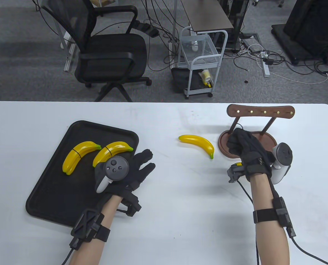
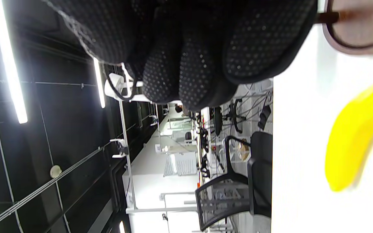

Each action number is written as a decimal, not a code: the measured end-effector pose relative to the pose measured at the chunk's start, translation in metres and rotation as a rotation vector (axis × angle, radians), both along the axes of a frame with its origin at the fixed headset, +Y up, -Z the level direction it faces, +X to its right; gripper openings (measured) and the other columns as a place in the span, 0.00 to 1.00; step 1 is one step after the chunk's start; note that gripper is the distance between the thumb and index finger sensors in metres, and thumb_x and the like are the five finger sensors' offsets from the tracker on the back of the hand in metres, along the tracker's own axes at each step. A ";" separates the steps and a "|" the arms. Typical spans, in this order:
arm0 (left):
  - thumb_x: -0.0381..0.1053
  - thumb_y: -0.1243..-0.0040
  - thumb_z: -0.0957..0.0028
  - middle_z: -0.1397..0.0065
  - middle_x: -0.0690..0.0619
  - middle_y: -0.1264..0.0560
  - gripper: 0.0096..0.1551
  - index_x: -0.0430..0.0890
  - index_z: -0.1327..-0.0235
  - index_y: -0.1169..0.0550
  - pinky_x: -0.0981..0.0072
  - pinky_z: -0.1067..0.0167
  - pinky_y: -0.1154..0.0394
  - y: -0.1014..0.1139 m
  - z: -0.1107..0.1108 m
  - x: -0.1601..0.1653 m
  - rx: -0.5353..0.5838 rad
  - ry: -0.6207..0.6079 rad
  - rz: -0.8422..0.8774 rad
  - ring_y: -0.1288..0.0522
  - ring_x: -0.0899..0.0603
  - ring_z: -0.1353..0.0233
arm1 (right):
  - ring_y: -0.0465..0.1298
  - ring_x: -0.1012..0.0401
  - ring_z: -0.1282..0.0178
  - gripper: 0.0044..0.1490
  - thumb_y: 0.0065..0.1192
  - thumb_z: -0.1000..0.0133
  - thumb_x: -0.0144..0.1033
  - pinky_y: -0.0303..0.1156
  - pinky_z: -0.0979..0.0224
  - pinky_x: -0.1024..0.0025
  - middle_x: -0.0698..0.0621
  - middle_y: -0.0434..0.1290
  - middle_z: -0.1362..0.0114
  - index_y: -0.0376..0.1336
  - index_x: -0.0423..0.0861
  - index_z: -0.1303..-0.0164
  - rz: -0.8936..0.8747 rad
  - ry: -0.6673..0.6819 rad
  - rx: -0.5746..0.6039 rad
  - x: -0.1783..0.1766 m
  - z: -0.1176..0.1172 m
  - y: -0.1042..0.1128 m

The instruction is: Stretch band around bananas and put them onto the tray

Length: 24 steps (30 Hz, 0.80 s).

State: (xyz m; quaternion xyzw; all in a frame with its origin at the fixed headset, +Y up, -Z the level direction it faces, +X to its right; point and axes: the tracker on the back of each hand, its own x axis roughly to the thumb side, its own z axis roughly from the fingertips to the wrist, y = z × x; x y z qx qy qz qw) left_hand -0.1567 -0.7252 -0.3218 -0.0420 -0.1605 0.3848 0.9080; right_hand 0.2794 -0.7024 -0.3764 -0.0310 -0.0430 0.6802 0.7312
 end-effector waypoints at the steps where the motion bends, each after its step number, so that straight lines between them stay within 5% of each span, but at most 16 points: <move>1: 0.62 0.45 0.33 0.14 0.53 0.34 0.33 0.54 0.18 0.38 0.48 0.20 0.35 0.000 0.000 0.000 0.001 -0.001 -0.002 0.30 0.40 0.18 | 0.83 0.52 0.49 0.23 0.59 0.36 0.42 0.78 0.47 0.55 0.46 0.80 0.42 0.69 0.41 0.38 -0.007 0.017 0.001 -0.006 0.002 -0.002; 24: 0.62 0.45 0.33 0.14 0.53 0.34 0.34 0.54 0.18 0.38 0.48 0.20 0.35 0.001 0.000 0.002 -0.005 -0.021 0.045 0.30 0.40 0.18 | 0.84 0.51 0.51 0.24 0.59 0.36 0.41 0.78 0.49 0.54 0.45 0.81 0.44 0.71 0.39 0.40 0.139 0.375 -0.015 -0.109 0.023 -0.021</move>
